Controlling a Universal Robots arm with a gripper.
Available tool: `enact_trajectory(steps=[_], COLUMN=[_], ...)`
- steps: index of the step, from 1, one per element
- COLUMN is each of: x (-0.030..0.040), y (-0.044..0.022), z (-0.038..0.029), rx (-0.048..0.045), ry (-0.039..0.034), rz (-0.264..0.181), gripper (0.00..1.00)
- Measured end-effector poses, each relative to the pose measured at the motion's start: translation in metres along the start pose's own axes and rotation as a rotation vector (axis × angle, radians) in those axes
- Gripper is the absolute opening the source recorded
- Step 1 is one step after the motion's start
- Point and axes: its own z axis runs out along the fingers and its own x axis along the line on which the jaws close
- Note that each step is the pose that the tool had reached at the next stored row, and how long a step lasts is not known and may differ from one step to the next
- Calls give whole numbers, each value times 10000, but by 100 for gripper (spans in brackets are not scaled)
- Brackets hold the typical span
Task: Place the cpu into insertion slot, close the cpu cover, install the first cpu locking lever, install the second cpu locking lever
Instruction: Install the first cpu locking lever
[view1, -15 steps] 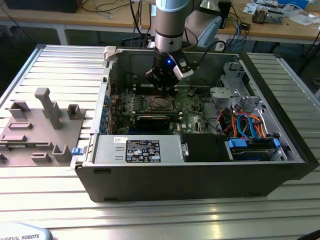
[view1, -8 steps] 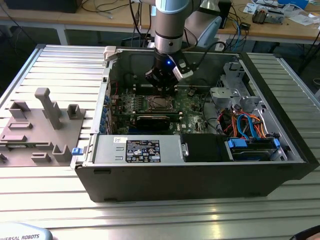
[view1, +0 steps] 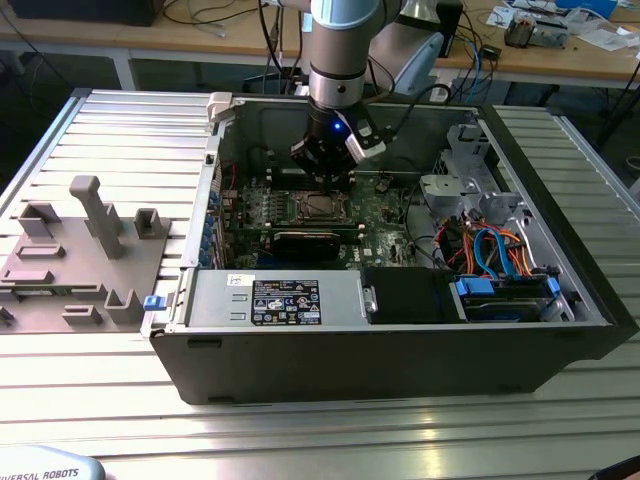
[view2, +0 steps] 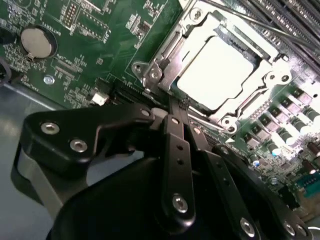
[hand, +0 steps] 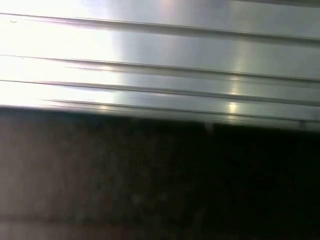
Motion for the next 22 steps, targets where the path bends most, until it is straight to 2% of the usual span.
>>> enact_trajectory(steps=[4,22], x=[-1,-14], y=[1,-39], z=[-54,-5], rx=[-1,-2], ry=[0,32], rz=[0,2], gripper=[11,11])
